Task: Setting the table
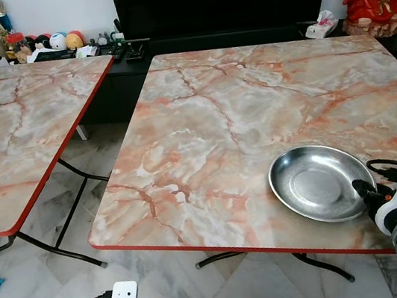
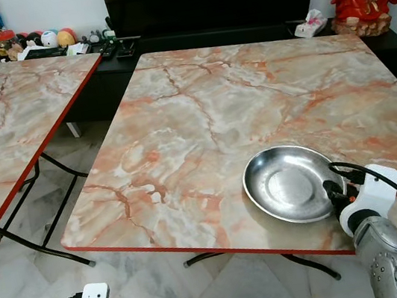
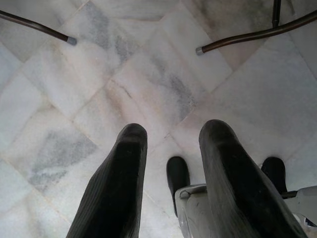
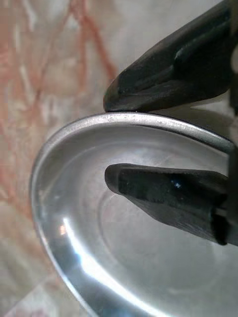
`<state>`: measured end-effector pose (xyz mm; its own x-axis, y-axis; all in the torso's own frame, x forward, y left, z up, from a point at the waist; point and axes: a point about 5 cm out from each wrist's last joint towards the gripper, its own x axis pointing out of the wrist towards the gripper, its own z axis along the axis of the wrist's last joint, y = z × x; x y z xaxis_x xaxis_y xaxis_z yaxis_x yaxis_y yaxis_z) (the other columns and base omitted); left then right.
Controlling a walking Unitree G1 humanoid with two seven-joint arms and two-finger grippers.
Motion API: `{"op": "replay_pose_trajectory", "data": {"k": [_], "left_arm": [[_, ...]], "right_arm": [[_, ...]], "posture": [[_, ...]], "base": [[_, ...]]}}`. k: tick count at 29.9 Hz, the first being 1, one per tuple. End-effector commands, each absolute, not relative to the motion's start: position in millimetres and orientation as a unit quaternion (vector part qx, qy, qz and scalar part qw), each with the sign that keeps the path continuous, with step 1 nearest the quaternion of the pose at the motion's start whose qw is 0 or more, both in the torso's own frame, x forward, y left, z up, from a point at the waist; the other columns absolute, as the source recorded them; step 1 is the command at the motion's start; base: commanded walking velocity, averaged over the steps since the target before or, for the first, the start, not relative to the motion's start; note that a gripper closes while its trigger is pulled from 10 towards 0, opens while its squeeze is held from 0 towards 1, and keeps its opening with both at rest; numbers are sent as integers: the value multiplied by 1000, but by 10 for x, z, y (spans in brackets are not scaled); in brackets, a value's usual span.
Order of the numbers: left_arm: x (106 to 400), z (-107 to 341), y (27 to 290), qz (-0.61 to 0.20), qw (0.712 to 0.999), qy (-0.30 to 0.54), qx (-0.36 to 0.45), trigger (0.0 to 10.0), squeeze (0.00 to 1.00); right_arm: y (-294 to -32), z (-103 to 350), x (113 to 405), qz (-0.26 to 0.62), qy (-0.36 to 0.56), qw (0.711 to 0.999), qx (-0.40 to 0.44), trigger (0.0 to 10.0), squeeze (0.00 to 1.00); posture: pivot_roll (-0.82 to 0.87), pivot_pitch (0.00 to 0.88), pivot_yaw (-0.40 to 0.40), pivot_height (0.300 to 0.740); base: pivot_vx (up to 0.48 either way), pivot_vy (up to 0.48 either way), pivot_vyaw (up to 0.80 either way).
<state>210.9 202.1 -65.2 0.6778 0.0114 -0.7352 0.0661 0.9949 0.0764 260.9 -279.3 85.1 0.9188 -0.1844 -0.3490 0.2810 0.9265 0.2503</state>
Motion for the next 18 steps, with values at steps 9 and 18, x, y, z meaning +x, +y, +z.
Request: {"op": "replay_pose_trajectory", "data": {"k": [9, 18], "left_arm": [[2052, -687, 2037, -8, 909, 415, 47, 10000, 0], [2045, -690, 2046, -7, 908, 416, 48, 10000, 0]], "right_arm": [[-2731, 932, 2651, -104, 139, 974, 147, 10000, 278], [-2777, 822, 2594, -121, 176, 969, 127, 10000, 416]], "posture": [[2, 0, -1, 740], [1, 0, 0, 740]], "base": [[0, 0, 0], [0, 0, 0]]}}
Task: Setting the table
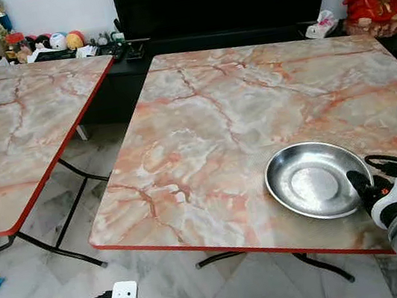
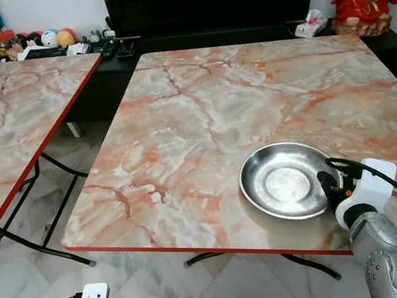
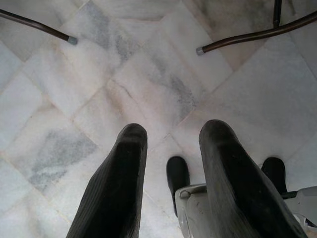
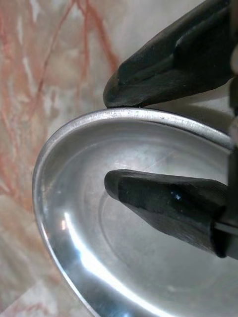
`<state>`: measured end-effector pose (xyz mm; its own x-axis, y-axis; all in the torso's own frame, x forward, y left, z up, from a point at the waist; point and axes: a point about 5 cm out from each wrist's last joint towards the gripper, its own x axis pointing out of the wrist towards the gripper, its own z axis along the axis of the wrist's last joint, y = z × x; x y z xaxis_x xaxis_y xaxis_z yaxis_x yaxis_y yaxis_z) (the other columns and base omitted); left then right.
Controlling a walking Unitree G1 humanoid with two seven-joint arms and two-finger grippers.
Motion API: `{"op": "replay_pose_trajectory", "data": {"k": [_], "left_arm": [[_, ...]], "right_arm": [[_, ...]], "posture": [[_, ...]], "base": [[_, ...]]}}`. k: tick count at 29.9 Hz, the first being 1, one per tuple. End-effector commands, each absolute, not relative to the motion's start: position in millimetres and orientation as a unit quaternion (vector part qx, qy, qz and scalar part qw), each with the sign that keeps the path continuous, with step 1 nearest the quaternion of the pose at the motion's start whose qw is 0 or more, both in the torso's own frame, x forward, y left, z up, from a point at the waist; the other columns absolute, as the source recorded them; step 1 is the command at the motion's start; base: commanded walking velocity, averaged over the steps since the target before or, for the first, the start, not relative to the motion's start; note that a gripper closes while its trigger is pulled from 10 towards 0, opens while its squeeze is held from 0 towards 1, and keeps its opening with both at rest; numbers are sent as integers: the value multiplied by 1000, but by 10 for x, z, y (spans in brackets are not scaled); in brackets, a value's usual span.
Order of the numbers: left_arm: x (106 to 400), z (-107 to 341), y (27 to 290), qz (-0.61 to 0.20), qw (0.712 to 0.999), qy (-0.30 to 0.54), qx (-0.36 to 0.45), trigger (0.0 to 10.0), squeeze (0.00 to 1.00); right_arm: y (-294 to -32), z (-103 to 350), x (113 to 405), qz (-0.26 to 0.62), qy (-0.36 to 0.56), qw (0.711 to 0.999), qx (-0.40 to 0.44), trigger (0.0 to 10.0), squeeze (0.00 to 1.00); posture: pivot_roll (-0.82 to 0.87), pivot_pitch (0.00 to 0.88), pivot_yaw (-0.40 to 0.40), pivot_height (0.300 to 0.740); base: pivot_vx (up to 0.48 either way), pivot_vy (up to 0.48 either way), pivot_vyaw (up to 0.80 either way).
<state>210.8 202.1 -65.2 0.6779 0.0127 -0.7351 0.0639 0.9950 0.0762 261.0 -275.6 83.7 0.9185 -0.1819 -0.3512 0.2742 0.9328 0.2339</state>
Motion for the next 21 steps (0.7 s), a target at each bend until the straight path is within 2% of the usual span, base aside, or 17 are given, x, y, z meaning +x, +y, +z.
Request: {"op": "replay_pose_trajectory", "data": {"k": [1, 3, 4, 5, 8, 9, 10, 11, 12, 17, 19, 20, 21], "left_arm": [[2045, -690, 2046, -7, 908, 416, 48, 10000, 0], [2046, -690, 2045, -7, 908, 417, 48, 10000, 0], [2046, -690, 2044, -7, 908, 417, 48, 10000, 0], [2046, -690, 2042, -7, 908, 416, 47, 10000, 0], [2045, -691, 2040, -7, 908, 416, 47, 10000, 0], [2044, -692, 2039, -7, 908, 417, 47, 10000, 0], [2044, -692, 2038, -7, 908, 417, 47, 10000, 0], [2044, -692, 2038, -7, 908, 417, 47, 10000, 0], [2043, -693, 2037, -7, 908, 417, 47, 10000, 0], [2040, -694, 2038, -6, 908, 417, 46, 10000, 0], [2039, -695, 2039, -7, 908, 417, 46, 10000, 0], [2038, -695, 2039, -7, 908, 416, 46, 10000, 0], [2040, -693, 2037, -8, 909, 415, 45, 10000, 0]], "right_arm": [[-2777, 822, 2594, -121, 176, 969, 127, 10000, 416], [-2776, 805, 2601, -121, 187, 968, 112, 10000, 890], [-2775, 803, 2602, -121, 188, 969, 109, 10000, 890], [-2777, 800, 2607, -122, 191, 968, 105, 10000, 941], [-2786, 806, 2614, -124, 194, 969, 86, 10000, 933], [-2789, 802, 2616, -126, 196, 969, 83, 10000, 886], [-2789, 801, 2618, -125, 196, 969, 82, 10000, 651], [-2788, 801, 2620, -124, 196, 969, 80, 10000, 651], [-2791, 813, 2624, -124, 190, 971, 76, 10000, 0], [-2818, 894, 2642, -138, 159, 976, 52, 10000, 0], [-2844, 954, 2653, -148, 141, 979, 17, 10000, 0], [-2837, 986, 2658, -149, 137, 979, -39, 10000, 0], [-2818, 1012, 2660, -152, 124, 979, -53, 10000, 0]], "posture": [[1, 0, 0, 740], [4, 0, -3, 740], [4, 0, -3, 740], [5, 0, -4, 740], [5, 0, -4, 740], [5, 0, -5, 740], [5, 0, -5, 740], [4, 0, -5, 740], [5, 0, -6, 740], [6, 0, -6, 740], [2, 0, -5, 740], [1, 0, -5, 740], [3, 0, -5, 740]], "base": [[0, 0, 0], [0, 0, 0], [0, 0, 0], [0, 0, 0], [0, 0, 0], [0, 0, 0], [0, 0, 0], [0, 0, 0], [0, 0, 0], [0, 0, 0], [0, 0, 0], [0, 0, 0], [0, 0, 0]]}}
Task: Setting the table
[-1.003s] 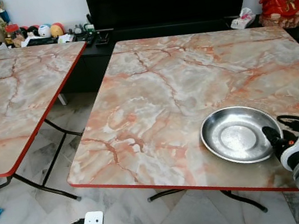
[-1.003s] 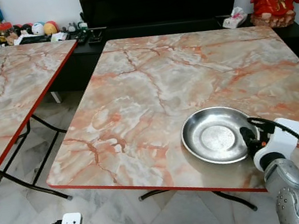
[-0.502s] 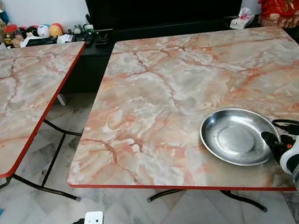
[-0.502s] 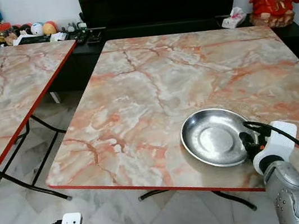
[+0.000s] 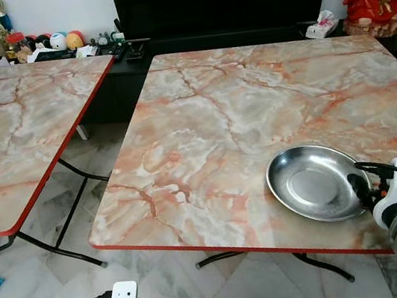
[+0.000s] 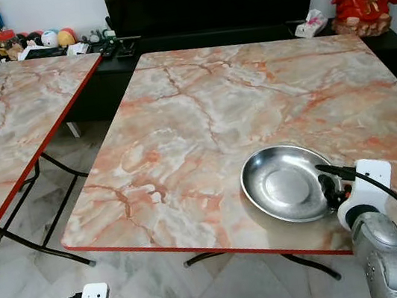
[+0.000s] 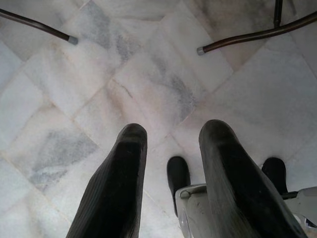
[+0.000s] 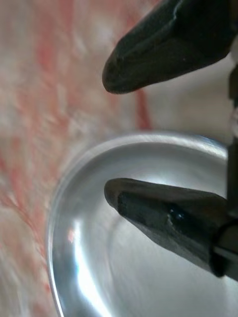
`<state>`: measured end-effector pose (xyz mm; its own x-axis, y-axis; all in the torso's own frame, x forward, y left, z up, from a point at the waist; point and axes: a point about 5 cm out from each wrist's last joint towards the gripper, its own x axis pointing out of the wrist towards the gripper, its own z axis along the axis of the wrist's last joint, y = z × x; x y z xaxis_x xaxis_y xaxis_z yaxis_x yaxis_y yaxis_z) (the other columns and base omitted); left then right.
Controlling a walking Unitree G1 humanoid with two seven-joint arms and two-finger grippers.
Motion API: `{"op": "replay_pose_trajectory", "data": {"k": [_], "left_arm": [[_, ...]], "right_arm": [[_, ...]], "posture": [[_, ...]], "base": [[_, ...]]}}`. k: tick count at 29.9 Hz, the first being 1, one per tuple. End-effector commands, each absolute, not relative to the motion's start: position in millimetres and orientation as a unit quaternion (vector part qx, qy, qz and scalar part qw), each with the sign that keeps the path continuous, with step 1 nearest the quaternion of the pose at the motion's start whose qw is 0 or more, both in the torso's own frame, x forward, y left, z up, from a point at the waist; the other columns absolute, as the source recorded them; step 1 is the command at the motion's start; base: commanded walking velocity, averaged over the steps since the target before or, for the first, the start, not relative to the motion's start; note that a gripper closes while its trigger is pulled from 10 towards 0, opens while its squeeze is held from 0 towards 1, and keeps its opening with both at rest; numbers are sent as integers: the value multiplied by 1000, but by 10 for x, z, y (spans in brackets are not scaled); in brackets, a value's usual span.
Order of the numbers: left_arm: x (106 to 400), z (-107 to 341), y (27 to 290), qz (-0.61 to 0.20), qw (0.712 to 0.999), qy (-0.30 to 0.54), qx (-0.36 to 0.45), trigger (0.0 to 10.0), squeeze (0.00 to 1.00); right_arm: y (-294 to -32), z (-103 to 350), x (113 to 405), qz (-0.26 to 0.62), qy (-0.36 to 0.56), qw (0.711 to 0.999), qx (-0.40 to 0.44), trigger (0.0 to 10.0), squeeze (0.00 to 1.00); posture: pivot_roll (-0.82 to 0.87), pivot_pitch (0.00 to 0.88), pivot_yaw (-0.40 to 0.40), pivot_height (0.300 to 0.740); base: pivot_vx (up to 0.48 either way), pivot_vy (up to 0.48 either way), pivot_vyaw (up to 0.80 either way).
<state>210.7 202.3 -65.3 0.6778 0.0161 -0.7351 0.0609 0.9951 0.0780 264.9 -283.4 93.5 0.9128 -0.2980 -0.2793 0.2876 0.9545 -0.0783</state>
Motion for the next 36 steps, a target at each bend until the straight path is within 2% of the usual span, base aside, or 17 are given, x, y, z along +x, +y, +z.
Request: {"op": "replay_pose_trajectory", "data": {"k": [1, 3, 6, 9, 12, 17, 23, 36], "left_arm": [[2042, -691, 2035, -8, 910, 413, 44, 10000, 0], [2044, -688, 2036, -7, 911, 411, 42, 10000, 0], [2044, -684, 2042, -7, 913, 406, 42, 10000, 0], [2043, -682, 2051, -7, 913, 405, 44, 10000, 0], [2031, -683, 2076, -6, 913, 405, 46, 10000, 0], [1987, -703, 2097, -7, 910, 411, 49, 10000, 0], [1996, -698, 2097, -5, 911, 410, 44, 10000, 0], [2024, -689, 2070, -2, 912, 407, 38, 10000, 0]], "right_arm": [[-2803, 1039, 2661, -156, 111, 980, -56, 10000, 0], [-2786, 1096, 2659, -164, 83, 982, -54, 10000, 0], [-2728, 1271, 2637, -193, -8, 979, -65, 10000, 0], [-2633, 1296, 2633, -203, -39, 977, -45, 10000, 0], [-2469, 1250, 2638, -189, -54, 980, -36, 10000, 0], [-2336, 1187, 2624, -176, -66, 982, -25, 10000, 0], [-2279, 1197, 2684, -170, -75, 982, -24, 10000, 0], [-2222, 1241, 2752, -159, -90, 983, -22, 10000, 0]], "posture": [[3, 0, -5, 740], [5, 0, -5, 740], [3, 0, 0, 740], [5, 0, 2, 740], [1, 0, 1, 740], [3, 0, 1, 740], [-4, 0, 2, 740], [14, 0, 2, 740]], "base": [[0, 0, 0], [0, 0, 0], [0, 0, 0], [0, 0, 0], [0, 0, 0], [0, 0, 0], [0, 0, 0], [0, 342, 0]]}}
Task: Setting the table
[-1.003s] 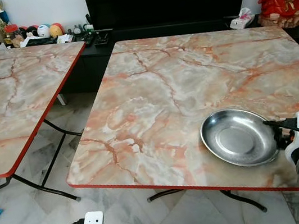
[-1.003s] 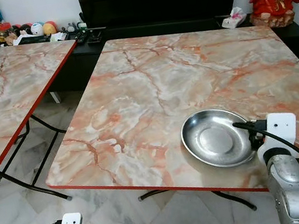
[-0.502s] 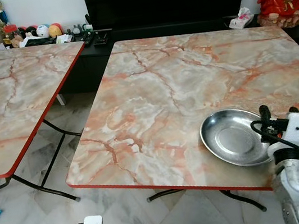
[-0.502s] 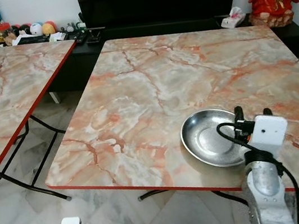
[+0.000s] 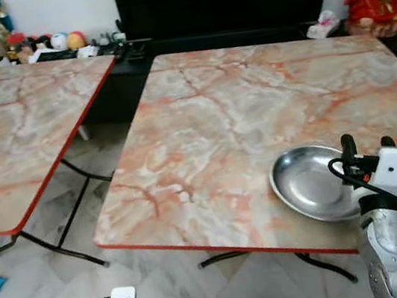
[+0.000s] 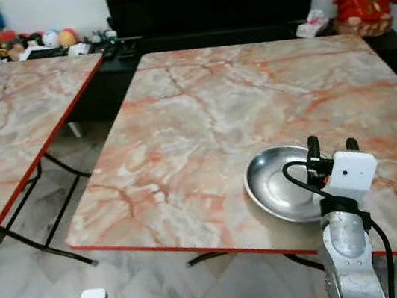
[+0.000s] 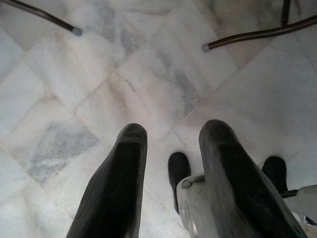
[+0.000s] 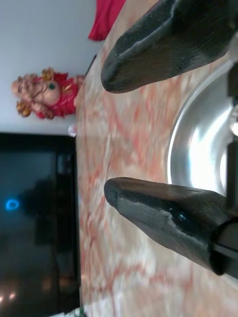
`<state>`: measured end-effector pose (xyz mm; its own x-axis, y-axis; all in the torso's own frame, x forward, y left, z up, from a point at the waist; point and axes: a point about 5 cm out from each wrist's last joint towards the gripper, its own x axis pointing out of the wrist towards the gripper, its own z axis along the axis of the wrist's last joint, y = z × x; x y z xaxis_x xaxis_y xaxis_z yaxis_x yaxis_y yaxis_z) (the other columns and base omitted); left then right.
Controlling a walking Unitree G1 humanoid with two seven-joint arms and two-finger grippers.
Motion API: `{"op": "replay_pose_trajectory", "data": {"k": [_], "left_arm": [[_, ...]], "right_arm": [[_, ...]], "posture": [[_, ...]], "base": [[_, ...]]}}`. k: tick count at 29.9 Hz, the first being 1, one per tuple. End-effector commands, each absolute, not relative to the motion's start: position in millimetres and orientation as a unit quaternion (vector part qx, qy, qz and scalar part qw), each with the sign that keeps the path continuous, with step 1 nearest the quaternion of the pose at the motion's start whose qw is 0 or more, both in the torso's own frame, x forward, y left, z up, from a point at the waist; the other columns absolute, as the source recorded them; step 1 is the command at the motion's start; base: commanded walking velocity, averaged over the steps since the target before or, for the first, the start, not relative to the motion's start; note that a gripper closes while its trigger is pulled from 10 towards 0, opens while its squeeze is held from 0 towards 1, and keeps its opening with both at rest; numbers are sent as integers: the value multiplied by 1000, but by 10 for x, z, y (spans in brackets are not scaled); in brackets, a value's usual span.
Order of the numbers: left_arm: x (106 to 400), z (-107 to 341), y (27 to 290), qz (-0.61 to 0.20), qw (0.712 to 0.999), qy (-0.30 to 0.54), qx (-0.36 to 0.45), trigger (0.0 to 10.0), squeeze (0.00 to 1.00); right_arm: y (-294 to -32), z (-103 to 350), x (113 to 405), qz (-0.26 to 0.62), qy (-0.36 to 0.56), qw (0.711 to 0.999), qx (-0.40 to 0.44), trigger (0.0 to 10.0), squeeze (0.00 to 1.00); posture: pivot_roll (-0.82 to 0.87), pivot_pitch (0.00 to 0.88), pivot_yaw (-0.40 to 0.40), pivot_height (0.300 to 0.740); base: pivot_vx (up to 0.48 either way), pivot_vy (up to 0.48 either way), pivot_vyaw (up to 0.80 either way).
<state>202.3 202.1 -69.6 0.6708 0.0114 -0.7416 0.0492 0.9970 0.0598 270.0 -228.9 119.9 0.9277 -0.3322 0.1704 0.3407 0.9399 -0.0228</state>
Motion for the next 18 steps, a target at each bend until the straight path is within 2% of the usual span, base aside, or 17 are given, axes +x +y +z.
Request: {"op": "replay_pose_trajectory", "data": {"k": [1, 18], "left_arm": [[2024, -690, 2071, -1, 912, 408, 38, 10000, 0], [2039, -684, 2070, 5, 913, 407, 33, 10000, 0]], "right_arm": [[-2211, 1243, 2757, -155, -90, 983, -22, 10000, 0], [-2171, 1284, 2829, -152, -92, 984, -18, 10000, 0]], "posture": [[14, 0, 2, 740], [27, 0, -2, 740]], "base": [[0, 375, 0], [0, 474, 0]]}}
